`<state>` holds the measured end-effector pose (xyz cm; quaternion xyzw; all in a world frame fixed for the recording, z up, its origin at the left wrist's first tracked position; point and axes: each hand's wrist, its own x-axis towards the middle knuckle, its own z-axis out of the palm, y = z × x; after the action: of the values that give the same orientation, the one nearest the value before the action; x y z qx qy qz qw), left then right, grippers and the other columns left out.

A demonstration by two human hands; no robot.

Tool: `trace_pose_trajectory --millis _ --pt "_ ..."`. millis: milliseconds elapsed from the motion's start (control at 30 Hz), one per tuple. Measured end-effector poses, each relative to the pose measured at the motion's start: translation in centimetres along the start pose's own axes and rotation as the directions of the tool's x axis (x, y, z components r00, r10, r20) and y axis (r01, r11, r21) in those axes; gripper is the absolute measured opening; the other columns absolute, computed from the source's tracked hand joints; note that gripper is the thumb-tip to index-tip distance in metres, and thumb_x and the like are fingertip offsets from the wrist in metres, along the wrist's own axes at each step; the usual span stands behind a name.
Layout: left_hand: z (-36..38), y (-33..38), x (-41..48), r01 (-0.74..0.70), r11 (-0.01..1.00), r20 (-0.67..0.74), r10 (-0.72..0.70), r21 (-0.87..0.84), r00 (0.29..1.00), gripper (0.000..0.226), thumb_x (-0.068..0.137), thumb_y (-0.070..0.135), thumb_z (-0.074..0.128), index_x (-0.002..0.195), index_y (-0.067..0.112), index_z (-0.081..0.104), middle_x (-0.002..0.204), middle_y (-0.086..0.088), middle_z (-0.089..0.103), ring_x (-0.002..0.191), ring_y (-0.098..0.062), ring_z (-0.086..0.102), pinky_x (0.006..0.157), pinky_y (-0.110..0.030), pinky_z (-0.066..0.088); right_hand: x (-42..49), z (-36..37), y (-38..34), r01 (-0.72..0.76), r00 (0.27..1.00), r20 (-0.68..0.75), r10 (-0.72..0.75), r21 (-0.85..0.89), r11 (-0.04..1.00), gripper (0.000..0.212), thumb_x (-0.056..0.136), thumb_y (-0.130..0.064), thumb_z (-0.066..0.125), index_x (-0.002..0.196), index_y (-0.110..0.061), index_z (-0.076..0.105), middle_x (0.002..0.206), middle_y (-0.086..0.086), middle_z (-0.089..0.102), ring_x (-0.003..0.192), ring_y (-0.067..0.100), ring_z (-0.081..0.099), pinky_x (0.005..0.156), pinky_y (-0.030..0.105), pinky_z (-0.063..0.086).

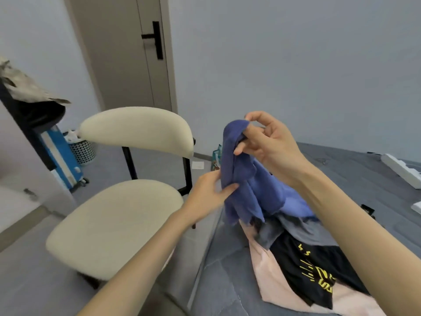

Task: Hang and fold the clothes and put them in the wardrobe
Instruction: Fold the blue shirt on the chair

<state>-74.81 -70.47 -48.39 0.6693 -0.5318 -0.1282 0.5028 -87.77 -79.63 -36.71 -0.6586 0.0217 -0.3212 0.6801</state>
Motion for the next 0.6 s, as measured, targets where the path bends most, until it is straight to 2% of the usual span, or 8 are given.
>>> trace_pose_trajectory --millis 33,100,167,233,333,400,500,600 --pt "-1.3 -0.3 -0.7 0.014 1.000 -0.038 -0.014 0.011 0.999 0.005 0.090 0.041 0.060 0.093 0.037 0.061 0.087 0.024 0.067 0.079 0.009 0.060 0.063 -0.009 0.044 0.3 1.4 -0.3 0.012 1.000 0.007 -0.012 0.025 1.000 0.007 0.100 -0.005 0.044 0.097 -0.010 0.049 0.064 0.001 0.069 0.055 0.012 0.068 0.052 0.013 0.048" --pt "-4.6 -0.5 -2.2 0.063 0.998 -0.135 -0.066 -0.022 0.989 0.009 0.095 0.033 0.055 0.092 0.034 0.063 0.084 0.015 0.069 0.076 -0.001 0.063 0.065 -0.021 0.052 0.8 4.1 -0.6 0.008 1.000 -0.022 -0.007 0.085 0.996 0.007 0.100 -0.006 0.045 0.099 -0.010 0.050 0.064 0.001 0.068 0.055 0.011 0.066 0.057 0.017 0.052" --pt "-8.7 -0.3 -3.4 0.089 0.996 -0.238 -0.092 -0.024 0.967 0.018 0.099 0.027 0.051 0.093 0.032 0.066 0.084 0.010 0.071 0.079 -0.010 0.065 0.068 -0.028 0.051 1.4 6.6 -0.5 -0.002 0.999 -0.048 0.007 0.106 0.994 0.007 0.100 -0.010 0.048 0.098 -0.013 0.053 0.066 0.000 0.067 0.055 0.009 0.064 0.076 0.030 0.057" --pt "-12.9 -0.1 -5.0 0.088 0.996 -0.340 -0.077 0.019 0.937 0.025 0.102 0.023 0.046 0.093 0.033 0.067 0.083 0.017 0.070 0.079 0.001 0.062 0.066 -0.017 0.047 1.8 9.1 -0.5 0.008 0.998 -0.060 -0.002 0.109 0.994 0.008 0.100 -0.012 0.049 0.096 -0.018 0.054 0.070 -0.003 0.068 0.061 0.009 0.066 0.084 0.038 0.053" --pt "-18.2 1.0 -7.1 0.109 0.988 -0.488 -0.042 0.109 0.872 0.028 0.102 0.016 0.043 0.107 0.024 0.069 0.092 0.018 0.067 0.083 0.014 0.058 0.069 -0.005 0.040 2.8 12.3 -0.6 0.071 0.992 -0.111 -0.060 0.104 0.992 0.008 0.099 -0.014 0.051 0.094 -0.020 0.053 0.079 -0.007 0.071 0.084 0.012 0.071 0.081 0.040 0.049" --pt "-21.2 1.9 -8.2 0.163 0.969 -0.570 -0.030 0.183 0.821 0.028 0.102 0.018 0.041 0.106 0.019 0.069 0.094 0.012 0.067 0.083 0.005 0.058 0.069 -0.006 0.040 3.5 14.4 -0.5 0.105 0.986 -0.142 -0.092 0.092 0.990 0.008 0.099 -0.014 0.052 0.094 -0.021 0.051 0.079 -0.011 0.071 0.094 0.012 0.070 0.085 0.041 0.047" --pt "-24.3 3.2 -9.6 0.207 0.954 -0.653 -0.016 0.216 0.757 0.026 0.103 0.022 0.038 0.101 0.022 0.065 0.090 0.010 0.065 0.084 -0.007 0.057 0.067 -0.008 0.039 4.8 16.7 0.1 0.135 0.980 -0.165 -0.114 0.125 0.983 0.014 0.099 -0.009 0.051 0.090 -0.019 0.048 0.083 -0.009 0.073 0.091 0.007 0.070 0.094 0.036 0.049" --pt "-26.2 3.9 -10.6 0.199 0.944 -0.591 -0.006 0.262 0.807 0.008 0.099 0.034 0.049 0.101 0.035 0.057 0.094 0.012 0.064 0.086 -0.009 0.058 0.066 -0.008 0.039 6.2 17.7 0.8 0.171 0.966 -0.208 -0.154 0.068 0.983 0.017 0.099 -0.008 0.049 0.089 -0.020 0.046 0.101 -0.005 0.073 0.098 0.004 0.067 0.093 0.025 0.048"
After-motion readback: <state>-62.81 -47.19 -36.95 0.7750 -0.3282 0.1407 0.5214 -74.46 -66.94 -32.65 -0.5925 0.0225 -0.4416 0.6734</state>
